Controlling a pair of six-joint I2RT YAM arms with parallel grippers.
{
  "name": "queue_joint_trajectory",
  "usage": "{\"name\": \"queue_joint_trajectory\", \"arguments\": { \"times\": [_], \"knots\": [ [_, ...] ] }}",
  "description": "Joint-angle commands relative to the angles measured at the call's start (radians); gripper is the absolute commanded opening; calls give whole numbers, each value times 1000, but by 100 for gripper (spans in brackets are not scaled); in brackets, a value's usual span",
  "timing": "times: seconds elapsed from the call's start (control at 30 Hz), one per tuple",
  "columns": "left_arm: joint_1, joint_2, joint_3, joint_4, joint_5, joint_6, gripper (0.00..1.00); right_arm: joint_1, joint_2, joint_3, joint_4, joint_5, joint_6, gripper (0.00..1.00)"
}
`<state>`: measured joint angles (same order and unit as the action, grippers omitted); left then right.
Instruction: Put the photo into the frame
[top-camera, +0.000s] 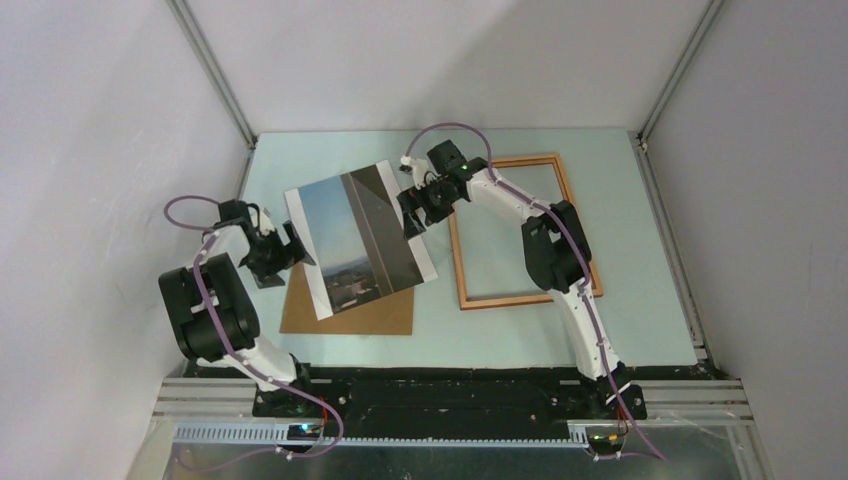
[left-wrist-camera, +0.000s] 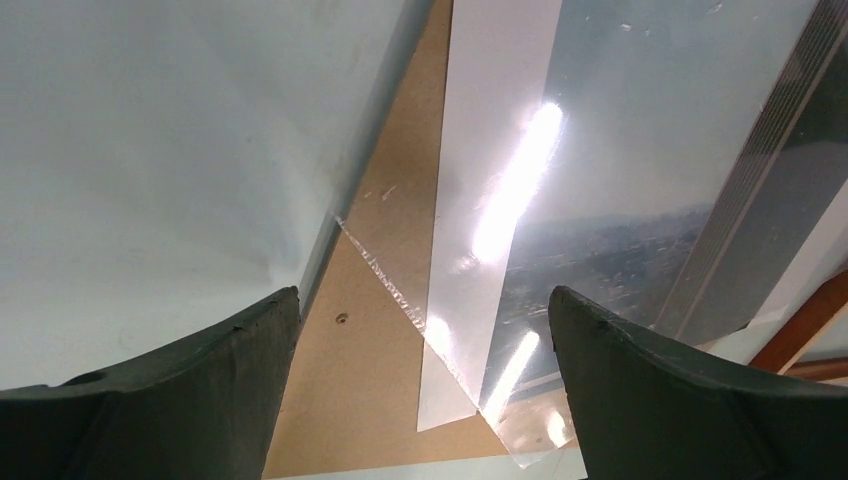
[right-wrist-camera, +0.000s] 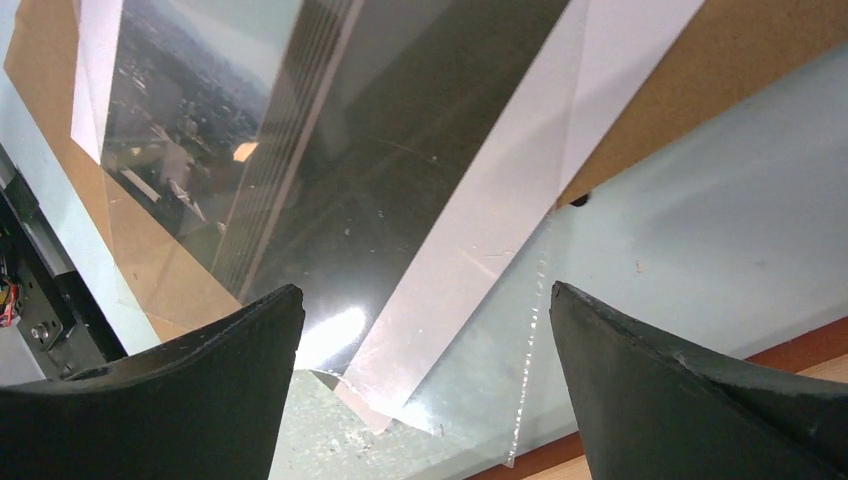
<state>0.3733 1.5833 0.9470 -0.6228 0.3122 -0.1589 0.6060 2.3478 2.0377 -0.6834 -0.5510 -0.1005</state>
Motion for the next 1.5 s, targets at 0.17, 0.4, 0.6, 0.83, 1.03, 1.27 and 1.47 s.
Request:
{"name": "queue_joint_trajectory", "arguments": {
  "times": [0.17,0.4,0.6,0.83,1.03,1.27,1.47],
  "knots": [
    [9,68,45,-1,70,-27,98,-33,79,116,-53,-40,62,96],
    [9,115,73,1,88,-42,98,-47,110,140,-60,-66,83,96],
    [8,157,94,14,115,-62,98,-53,138,172,-78,-84,91,96],
    [4,198,120,42,135,-86,98,-55,152,185,-81,-96,96,95],
    [-6,223,137,56,127,-97,98,-55,179,214,-92,-101,96,95],
    [-10,233,141,72,126,-104,98,-55,206,228,-102,-140,119,94],
    [-17,227,124,85,130,-104,98,-55,225,243,-104,-189,128,93]
  ]
}}
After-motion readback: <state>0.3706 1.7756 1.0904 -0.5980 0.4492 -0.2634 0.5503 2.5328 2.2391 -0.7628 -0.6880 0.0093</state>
